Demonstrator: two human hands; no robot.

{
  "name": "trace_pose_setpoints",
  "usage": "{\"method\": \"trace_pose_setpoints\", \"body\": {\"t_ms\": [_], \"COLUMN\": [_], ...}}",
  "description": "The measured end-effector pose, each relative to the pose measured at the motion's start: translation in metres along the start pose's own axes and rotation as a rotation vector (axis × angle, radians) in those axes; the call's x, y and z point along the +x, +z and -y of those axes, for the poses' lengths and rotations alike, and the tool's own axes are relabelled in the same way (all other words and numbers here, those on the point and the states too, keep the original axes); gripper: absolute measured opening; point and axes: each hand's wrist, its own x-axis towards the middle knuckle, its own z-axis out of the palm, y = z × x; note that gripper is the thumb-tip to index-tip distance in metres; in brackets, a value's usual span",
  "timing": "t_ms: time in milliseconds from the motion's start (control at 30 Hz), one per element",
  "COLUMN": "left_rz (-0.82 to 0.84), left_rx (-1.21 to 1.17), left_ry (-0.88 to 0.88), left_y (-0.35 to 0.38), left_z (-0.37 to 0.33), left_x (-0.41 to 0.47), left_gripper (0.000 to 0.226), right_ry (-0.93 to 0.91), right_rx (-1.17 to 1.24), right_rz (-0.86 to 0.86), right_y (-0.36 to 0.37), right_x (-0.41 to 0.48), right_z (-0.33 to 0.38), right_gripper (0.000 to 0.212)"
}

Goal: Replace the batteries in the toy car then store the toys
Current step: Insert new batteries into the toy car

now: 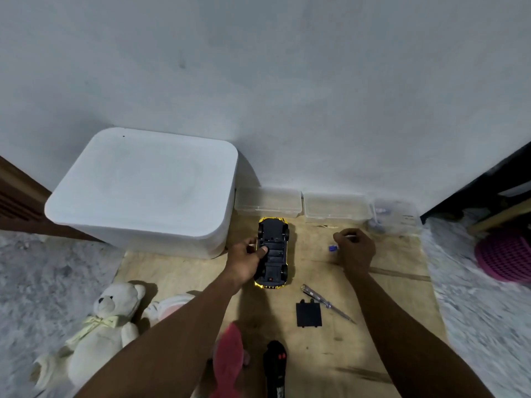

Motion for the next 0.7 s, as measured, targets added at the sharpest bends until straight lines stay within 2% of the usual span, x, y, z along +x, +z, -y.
{"method": "trace_pose_setpoints", "body": {"t_ms": [167, 233, 300, 367, 533, 600, 700], "left_rz": [-0.004, -0.009, -0.016, -0.017, -0.002, 0.035, 0.069], "left_rx": [0.004, 0.002, 0.008, 0.005, -0.018, -0.027, 0.009], "left_ry": [0.001, 0.005, 0.017, 0.024, 0.024, 0.001, -0.056], "left_y": [-0.002, -0.003, -0.003, -0.003, 0.004, 0.008, 0.015], "left_z": [-0.011, -0.015, -0.021, -0.027, -0.041, -0.045, -0.042], "left_x": [-0.008, -0.011, -0.015, -0.017, -0.021, -0.022, -0.023], "left_gripper": [0.025, 0.024, 0.022, 0.021, 0.025, 0.025, 0.02], "right_ry": [0.334, 0.475, 0.53, 0.559, 0.547, 0.499, 0.392], "right_rx": [0.446, 0.621, 0.8, 0.91, 0.978, 0.889, 0.672], "right_rz": [0.087, 0.231, 0.402, 0.467, 0.514, 0.501, 0.384], "right_y": [-0.006, -0.012, -0.016, -0.018, -0.019, -0.016, -0.011], "right_x": [-0.015, -0.022, -0.029, -0.035, -0.054, -0.061, -0.067], "right_z": [0.022, 0.033, 0.042, 0.046, 0.062, 0.066, 0.066], "right_gripper": [0.016, 0.018, 0.021, 0.019, 0.016, 0.023, 0.023]}}
